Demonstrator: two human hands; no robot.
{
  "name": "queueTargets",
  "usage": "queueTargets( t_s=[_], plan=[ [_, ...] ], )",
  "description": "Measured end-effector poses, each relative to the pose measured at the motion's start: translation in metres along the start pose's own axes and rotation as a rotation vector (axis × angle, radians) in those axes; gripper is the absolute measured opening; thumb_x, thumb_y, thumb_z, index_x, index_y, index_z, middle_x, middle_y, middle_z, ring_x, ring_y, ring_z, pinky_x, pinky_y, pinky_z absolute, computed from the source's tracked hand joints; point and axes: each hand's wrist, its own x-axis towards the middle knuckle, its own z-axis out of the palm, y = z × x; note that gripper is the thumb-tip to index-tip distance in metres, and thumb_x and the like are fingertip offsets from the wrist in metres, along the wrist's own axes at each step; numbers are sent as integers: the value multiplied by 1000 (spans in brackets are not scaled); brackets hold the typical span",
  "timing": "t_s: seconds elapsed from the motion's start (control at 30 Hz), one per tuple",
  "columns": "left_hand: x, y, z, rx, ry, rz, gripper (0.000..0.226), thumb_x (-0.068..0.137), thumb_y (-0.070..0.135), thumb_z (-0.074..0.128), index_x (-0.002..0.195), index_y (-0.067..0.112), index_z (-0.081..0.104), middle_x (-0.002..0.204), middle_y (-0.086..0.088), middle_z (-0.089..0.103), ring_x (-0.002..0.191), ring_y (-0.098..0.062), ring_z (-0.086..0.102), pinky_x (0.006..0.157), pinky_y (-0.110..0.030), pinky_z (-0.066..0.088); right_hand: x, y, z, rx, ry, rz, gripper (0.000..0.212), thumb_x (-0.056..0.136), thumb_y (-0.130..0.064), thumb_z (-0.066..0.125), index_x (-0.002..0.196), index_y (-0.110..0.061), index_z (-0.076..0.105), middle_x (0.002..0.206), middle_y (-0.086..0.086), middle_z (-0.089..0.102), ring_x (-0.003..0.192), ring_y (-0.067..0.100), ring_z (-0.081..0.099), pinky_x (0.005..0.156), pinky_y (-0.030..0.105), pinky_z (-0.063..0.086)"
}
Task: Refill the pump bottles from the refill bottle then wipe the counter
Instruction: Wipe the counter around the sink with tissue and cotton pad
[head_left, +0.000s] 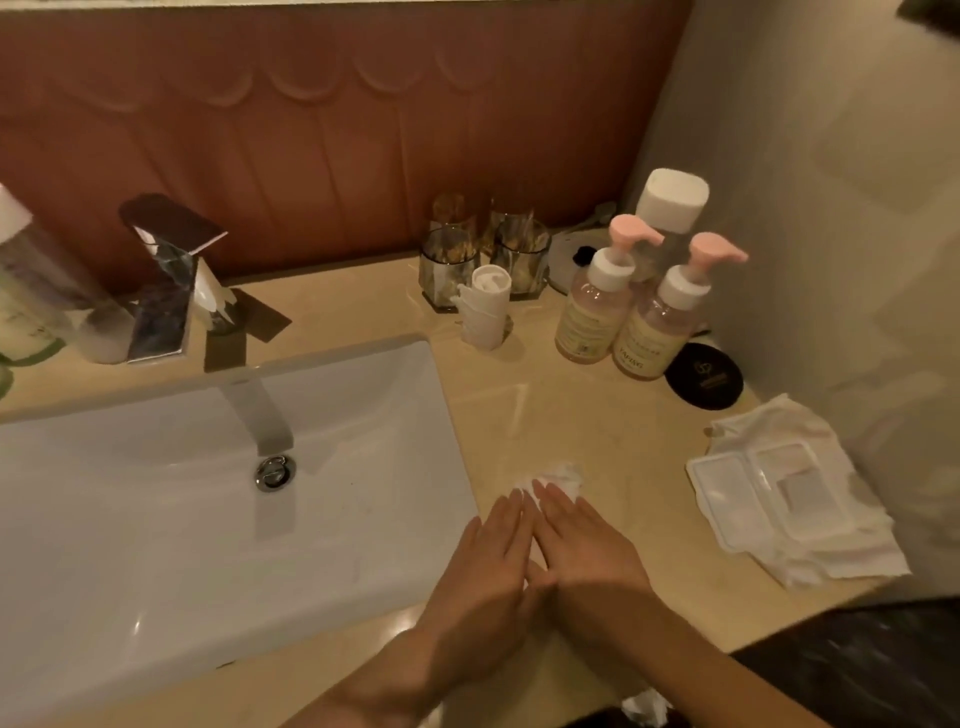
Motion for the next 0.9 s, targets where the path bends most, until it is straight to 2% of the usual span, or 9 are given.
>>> queueTargets(
  t_s=[0.07, 0.13, 0.3, 0.43, 0.53, 0.6, 0.77, 0.83, 0.9],
  plan=[
    [21, -5, -13, -2, 12, -21, 59, 102, 43, 15, 151, 21, -9, 159, 6, -12, 145, -6, -11, 114, -24, -7, 30, 3, -4, -16, -11, 10, 61, 98, -35, 31, 152, -14, 12, 158, 0, 3, 146, 14, 8, 113, 24, -1],
    [38, -14, -27, -18, 31, -31, 57, 102, 42, 14, 152, 21, -6, 160, 4, -6, 146, -9, -6, 115, -27, -2, 52, 1, -11, -22, -53, 65, 62, 100, -33, 27, 152, -15, 1, 160, 2, -1, 147, 17, -1, 117, 31, -2],
    [35, -22, -42, 50, -52, 72, 59, 102, 42, 20, 152, 21, -3, 160, 2, 8, 146, -11, 4, 115, -28, 3, 49, -2, -10, 15, -139, 78, 66, 98, -39, 29, 152, -18, -3, 160, -1, -6, 147, 19, -6, 118, 35, -3],
    [10, -16, -41, 72, -201, 129, 71, 94, 59, 16, 150, 23, -11, 158, 8, -5, 144, -3, -2, 117, -23, -2, 23, 1, -7, 22, -214, 49, 77, 88, -64, 11, 152, -23, -2, 159, -7, -8, 146, 17, -9, 117, 35, -7],
    [-3, -4, -39, 98, -295, 168, 80, 86, 73, 14, 149, 33, -13, 158, 13, -9, 146, -9, -3, 117, -28, -3, -5, 3, -6, -57, -184, 21, 99, 75, -76, -14, 150, -23, 22, 157, -3, 14, 145, 24, 19, 116, 42, 13],
    [-10, 9, -40, 85, -370, 112, 80, 84, 73, 21, 148, 38, -11, 156, 18, -10, 145, -11, -8, 111, -23, -6, -23, 5, 5, -48, -157, 82, 84, 86, -72, 4, 135, -22, 51, 142, 0, 48, 127, 25, 50, 109, 42, 35],
    [15, 15, -41, 123, -295, 171, 65, 96, 58, 22, 150, 31, -1, 156, 16, -5, 141, -1, -10, 111, -22, -13, -14, 19, 10, -19, -154, 119, 69, 83, -55, 30, 128, -13, 59, 133, 9, 57, 120, 30, 56, 105, 43, 36],
    [33, 8, -40, 177, -263, 154, 64, 96, 57, 17, 151, 25, 9, 160, 4, 8, 146, -12, 0, 118, -32, -5, 8, 24, -1, -26, -61, 168, 71, 84, -54, 30, 134, -8, 52, 141, 10, 48, 127, 31, 50, 106, 45, 38],
    [47, 5, -47, 243, -247, 110, 63, 98, 54, 17, 151, 20, 12, 159, -2, 11, 147, -17, 0, 118, -37, -3, 36, 39, -11, -13, -52, 194, 70, 95, -52, 26, 150, -9, 19, 157, 6, 14, 145, 29, 18, 117, 41, 15]
  ],
)
